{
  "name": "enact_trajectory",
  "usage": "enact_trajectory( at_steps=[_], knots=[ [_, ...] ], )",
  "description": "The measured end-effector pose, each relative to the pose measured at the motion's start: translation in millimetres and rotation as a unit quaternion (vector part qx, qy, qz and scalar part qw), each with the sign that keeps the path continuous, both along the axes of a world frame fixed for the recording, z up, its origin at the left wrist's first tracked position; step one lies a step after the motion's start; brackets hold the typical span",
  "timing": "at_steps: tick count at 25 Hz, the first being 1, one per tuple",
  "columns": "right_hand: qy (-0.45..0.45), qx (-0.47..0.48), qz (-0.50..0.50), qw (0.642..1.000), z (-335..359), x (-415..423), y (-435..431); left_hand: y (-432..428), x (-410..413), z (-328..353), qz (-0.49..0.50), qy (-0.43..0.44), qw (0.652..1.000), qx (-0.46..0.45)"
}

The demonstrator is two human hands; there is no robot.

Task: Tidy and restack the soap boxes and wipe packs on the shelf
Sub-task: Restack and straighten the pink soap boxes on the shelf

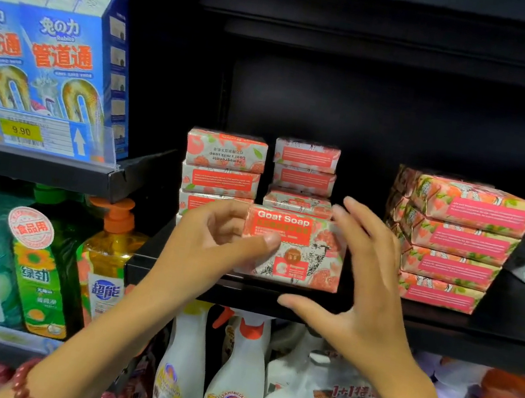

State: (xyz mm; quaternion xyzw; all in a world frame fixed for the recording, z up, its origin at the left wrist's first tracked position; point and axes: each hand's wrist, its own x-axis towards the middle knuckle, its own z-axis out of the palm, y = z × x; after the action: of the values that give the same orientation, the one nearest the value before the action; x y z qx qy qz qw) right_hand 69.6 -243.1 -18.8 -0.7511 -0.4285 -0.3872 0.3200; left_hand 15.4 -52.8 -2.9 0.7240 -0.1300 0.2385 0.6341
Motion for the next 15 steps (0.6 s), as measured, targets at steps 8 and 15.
enact_trajectory(
  at_steps=[8,15],
  knots=[
    [0.189,0.095,0.085,0.974,11.9,-9.3,-3.1,-3.3,0.9,-4.5,-0.006,-0.088,0.995,0.053],
    [0.021,0.157,0.061,0.986,4.0,-12.5,1.7,3.3,0.9,1.1,-0.020,-0.019,0.996,0.081]
  ],
)
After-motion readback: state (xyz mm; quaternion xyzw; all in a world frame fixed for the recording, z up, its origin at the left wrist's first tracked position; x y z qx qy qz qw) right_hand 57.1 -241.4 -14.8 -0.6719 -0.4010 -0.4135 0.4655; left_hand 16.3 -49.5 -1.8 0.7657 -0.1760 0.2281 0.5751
